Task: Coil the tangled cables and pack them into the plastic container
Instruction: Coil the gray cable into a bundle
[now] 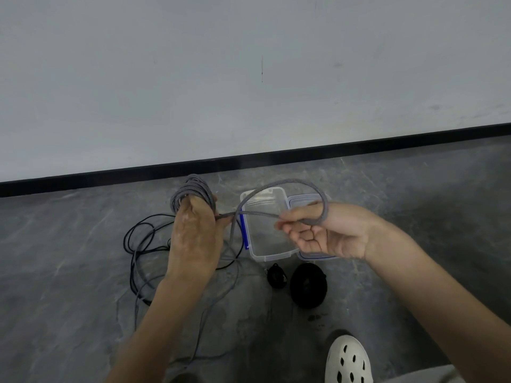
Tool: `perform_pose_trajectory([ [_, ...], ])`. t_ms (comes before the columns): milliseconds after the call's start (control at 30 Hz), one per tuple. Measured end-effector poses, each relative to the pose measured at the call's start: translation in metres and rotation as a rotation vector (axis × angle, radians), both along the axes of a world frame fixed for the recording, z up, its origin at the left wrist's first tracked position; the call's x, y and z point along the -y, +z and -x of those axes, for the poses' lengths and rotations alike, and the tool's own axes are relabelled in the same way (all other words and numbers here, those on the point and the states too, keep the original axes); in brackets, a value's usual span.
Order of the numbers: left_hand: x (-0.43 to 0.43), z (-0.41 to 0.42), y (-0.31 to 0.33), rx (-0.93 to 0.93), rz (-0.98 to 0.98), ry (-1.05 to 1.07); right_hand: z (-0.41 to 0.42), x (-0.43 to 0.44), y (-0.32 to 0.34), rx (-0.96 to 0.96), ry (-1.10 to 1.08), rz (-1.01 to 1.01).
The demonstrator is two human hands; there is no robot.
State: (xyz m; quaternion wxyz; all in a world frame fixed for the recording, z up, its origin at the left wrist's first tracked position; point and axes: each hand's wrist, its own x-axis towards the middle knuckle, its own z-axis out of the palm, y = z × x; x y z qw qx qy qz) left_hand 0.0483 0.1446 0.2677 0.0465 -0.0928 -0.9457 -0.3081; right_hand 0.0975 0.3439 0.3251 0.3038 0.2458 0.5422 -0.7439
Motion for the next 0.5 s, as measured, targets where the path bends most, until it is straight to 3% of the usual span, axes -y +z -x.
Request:
perform_pose_trajectory([
  [67,0.001,0.001,-0.001,0.045,-0.054,-0.005,0.0,0.001,-0.006,-0.095,-0.044,-0.062],
  [133,0.001,0.002,-0.002,0.094,-0.095,-0.029,0.0,0.001,-0.013,-0.234,-0.002,-0.264],
  [300,0.005,0.004,-0.004,0.165,-0.086,-0.097,0.0,-0.003,-0.023,-0.659,0.274,-0.986],
  [500,-0.002,-0.003,-0.005,0.268,-0.034,-0.171,0.007,-0.003,-0.029,-0.964,0.304,-1.409],
])
